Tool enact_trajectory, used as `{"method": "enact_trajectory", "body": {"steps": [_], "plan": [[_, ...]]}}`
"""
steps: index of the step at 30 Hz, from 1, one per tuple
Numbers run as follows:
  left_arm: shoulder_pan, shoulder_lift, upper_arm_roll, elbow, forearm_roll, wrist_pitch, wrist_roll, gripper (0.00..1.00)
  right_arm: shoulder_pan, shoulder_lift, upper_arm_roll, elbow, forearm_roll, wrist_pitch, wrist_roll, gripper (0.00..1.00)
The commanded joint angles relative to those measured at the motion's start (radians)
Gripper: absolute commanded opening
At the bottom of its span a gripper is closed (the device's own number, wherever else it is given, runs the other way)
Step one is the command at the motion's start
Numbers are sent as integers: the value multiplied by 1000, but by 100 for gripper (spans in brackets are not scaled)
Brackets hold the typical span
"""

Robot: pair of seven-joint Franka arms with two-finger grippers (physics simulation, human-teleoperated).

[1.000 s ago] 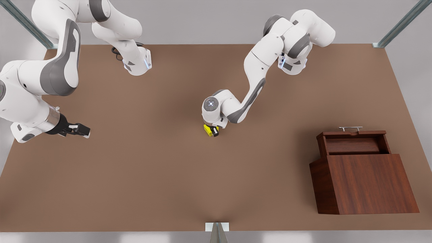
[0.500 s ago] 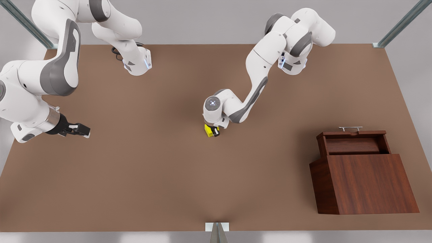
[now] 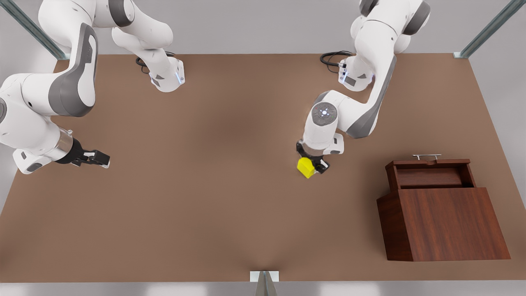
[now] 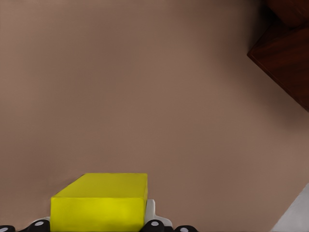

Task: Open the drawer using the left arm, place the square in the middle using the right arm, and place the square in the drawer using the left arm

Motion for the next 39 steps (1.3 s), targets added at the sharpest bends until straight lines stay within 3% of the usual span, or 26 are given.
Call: {"method": "enact_trajectory", "body": {"steps": [1, 9, 17, 26, 36, 39], "plan": [[69, -30, 0, -7, 12, -167, 136, 72, 0, -1, 0, 0, 0, 1, 0, 100], [158, -201, 21, -125, 13, -302, 748, 72, 0, -1, 0, 0, 2, 1, 0, 100], [406, -203, 21, -142, 15, -223, 1467, 72, 0, -1, 0, 0, 2, 1, 0, 100], [500, -172, 49, -142, 18, -92, 2096, 72, 0, 0, 0, 0, 2, 1, 0, 100], [555, -91, 52, -166, 16, 61, 2185, 72, -5, -1, 0, -1, 2, 0, 0, 100], [555, -122, 52, -212, 8, 51, 1883, 72, -21, -1, 1, -10, 3, 0, 0, 100]]}}
